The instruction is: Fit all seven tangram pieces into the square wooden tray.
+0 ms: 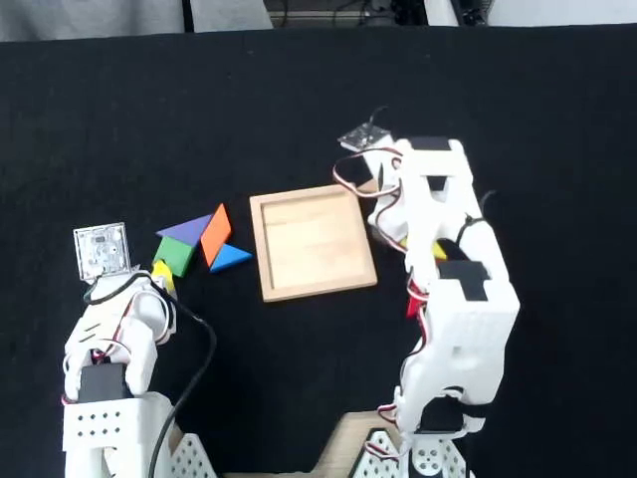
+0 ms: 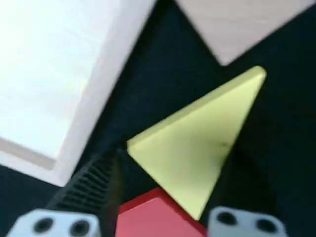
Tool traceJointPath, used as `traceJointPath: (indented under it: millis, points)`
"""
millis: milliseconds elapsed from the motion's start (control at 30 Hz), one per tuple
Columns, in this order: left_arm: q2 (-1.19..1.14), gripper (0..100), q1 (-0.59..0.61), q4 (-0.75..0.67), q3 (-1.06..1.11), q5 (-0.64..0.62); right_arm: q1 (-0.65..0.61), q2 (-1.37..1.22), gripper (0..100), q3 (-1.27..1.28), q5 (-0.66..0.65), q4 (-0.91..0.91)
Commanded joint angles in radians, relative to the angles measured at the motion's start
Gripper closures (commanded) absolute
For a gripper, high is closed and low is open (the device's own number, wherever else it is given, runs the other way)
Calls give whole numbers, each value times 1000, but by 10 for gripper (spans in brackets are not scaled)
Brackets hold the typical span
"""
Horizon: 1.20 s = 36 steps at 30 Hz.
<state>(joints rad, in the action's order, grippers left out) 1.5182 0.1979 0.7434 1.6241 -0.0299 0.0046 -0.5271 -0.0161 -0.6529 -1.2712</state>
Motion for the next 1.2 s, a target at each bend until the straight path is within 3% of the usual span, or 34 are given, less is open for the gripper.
traceJointPath:
  millis: [0, 300, 733, 800, 900, 967, 1167]
  points:
    - [11, 891, -13, -23, -10, -11, -14, -4, 923, -35, -12, -29]
    - [11, 891, -13, -23, -8, -11, -11, 142, 923, -171, -14, -229]
    - [11, 891, -13, -23, -7, -11, 29, 308, 928, -71, -15, -241]
    - [11, 891, -13, -23, -7, -11, 54, 349, 928, -36, -92, -293]
    - [11, 891, -13, -23, -7, -11, 106, 429, 928, 59, -381, -405]
    - [11, 891, -13, -23, -7, -11, 176, 503, 928, 148, -491, -359]
    - [11, 891, -13, -23, -7, -11, 350, 690, 928, 458, -517, 29]
